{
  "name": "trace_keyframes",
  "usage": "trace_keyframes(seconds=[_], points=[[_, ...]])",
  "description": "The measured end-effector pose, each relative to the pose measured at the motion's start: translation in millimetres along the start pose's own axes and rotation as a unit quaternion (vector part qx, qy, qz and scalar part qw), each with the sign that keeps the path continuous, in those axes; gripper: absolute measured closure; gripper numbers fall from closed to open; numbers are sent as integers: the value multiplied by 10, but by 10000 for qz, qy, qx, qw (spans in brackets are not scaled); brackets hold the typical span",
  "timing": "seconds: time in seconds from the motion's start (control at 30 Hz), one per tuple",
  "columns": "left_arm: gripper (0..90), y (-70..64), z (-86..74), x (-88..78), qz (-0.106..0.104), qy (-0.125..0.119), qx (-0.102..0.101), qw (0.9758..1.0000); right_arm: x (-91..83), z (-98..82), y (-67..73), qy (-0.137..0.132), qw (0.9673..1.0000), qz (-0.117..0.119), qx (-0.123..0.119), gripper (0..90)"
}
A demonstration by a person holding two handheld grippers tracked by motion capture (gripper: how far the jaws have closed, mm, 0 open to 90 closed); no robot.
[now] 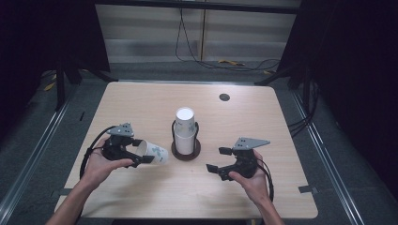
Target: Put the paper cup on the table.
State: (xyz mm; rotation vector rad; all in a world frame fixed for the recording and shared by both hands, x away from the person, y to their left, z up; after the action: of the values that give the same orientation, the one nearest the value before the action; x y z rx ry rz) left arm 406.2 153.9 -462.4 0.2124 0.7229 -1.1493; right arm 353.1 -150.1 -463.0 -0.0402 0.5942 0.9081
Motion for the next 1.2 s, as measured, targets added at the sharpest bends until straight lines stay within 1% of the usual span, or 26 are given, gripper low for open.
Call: trace_keyframes(seconds=[0.03, 0.07, 0.17, 0.2, 0.23, 0.27, 0.33, 0.4, 0.43, 0.47, 0.5, 0.53, 0.63, 0.67, 0.7, 0.77, 0.8, 0.83, 0.87, 0.93, 0.97, 1.0, 1.03, 1.1, 1.13, 1.2], points=[[257, 0, 0, 0, 0, 0, 0, 10000, 0, 0, 0, 0, 10000, 0, 0, 139], [257, 53, 45, -15, 49, 34, -163, 9998, -11, -42, -48, 10, 10000, -74, 62, 137], [257, 89, 75, -23, 86, 17, -147, 9999, -7, -57, -76, 3, 9999, -114, 129, 137], [257, 146, 75, -14, 333, 182, -130, 9992, -7, -60, -72, 14, 9998, -120, 130, 138], [257, 173, 69, -2, 408, 215, -134, 9988, -5, -62, -70, 25, 9999, -116, 118, 138], [256, 173, 69, -2, 408, 215, -134, 9988, -2, -64, -72, 26, 9999, -123, 117, 137], [253, 266, 37, 44, 562, 343, -200, 9976, 1, -74, -77, 47, 9998, -136, 135, 138], [252, 329, 36, 50, 628, 395, -297, 9968, 9, -87, -81, 78, 9998, -132, 137, 138], [251, 358, 41, 47, 662, 449, -297, 9964, 13, -94, -84, 98, 9998, -132, 124, 138], [251, 382, 52, 46, 673, 475, -296, 9962, 16, -98, -86, 104, 9998, -131, 129, 139], [251, 418, 61, 36, 700, 579, -282, 9955, 17, -101, -85, 114, 9997, -142, 139, 140], [252, 437, 70, 44, 694, 632, -336, 9950, 18, -100, -85, 119, 9997, -152, 136, 142], [257, 505, 94, 59, 799, 806, -354, 9929, 18, -100, -92, 127, 9997, -168, 123, 142], [257, 516, 105, 69, 800, 801, -355, 9929, 17, -101, -95, 129, 9997, -164, 109, 142], [257, 528, 115, 73, 775, 829, -348, 9929, 16, -99, -96, 122, 9997, -168, 112, 142], [257, 548, 131, 77, 864, 924, -290, 9915, 14, -99, -95, 123, 9997, -169, 107, 142], [257, 548, 131, 77, 864, 924, -290, 9915, 14, -99, -95, 123, 9997, -169, 107, 142], [256, 560, 139, 76, 846, 1044, -246, 9906, 15, -103, -94, 133, 9997, -173, 108, 142], [256, 565, 150, 84, 820, 1037, -285, 9908, 15, -103, -94, 133, 9997, -173, 108, 142], [255, 602, 163, 117, 847, 1247, -130, 9885, 25, -106, -92, 150, 9997, -170, 119, 143], [254, 602, 163, 117, 847, 1247, -130, 9885, 25, -106, -92, 150, 9997, -170, 119, 143], [254, 636, 169, 135, 898, 1345, -93, 9868, 31, -105, -79, 157, 9997, -159, 98, 146], [253, 650, 174, 140, 909, 1382, -108, 9862, 32, -108, -78, 175, 9997, -154, 95, 147], [251, 663, 177, 150, 903, 1407, -117, 9859, 34, -113, -83, 189, 9997, -157, 82, 147], [249, 683, 180, 172, 938, 1569, -70, 9831, 32, -117, -91, 191, 9996, -169, 114, 146], [247, 703, 195, 193, 982, 1656, -42, 9813, 29, -116, -92, 191, 9996, -179, 110, 147]])
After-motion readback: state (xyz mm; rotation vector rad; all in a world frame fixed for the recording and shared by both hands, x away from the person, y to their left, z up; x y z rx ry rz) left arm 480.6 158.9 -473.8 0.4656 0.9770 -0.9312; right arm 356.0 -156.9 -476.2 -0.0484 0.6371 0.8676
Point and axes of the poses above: each handheld gripper's, and its own axes: x roughly forward along the jaws, z roughly out of its top, y roughly to its left, the point moved 6 cm from there along x, roughly forward along the jaws, and after that the axes turned 1 degree about -z, right-handed, at the moved point
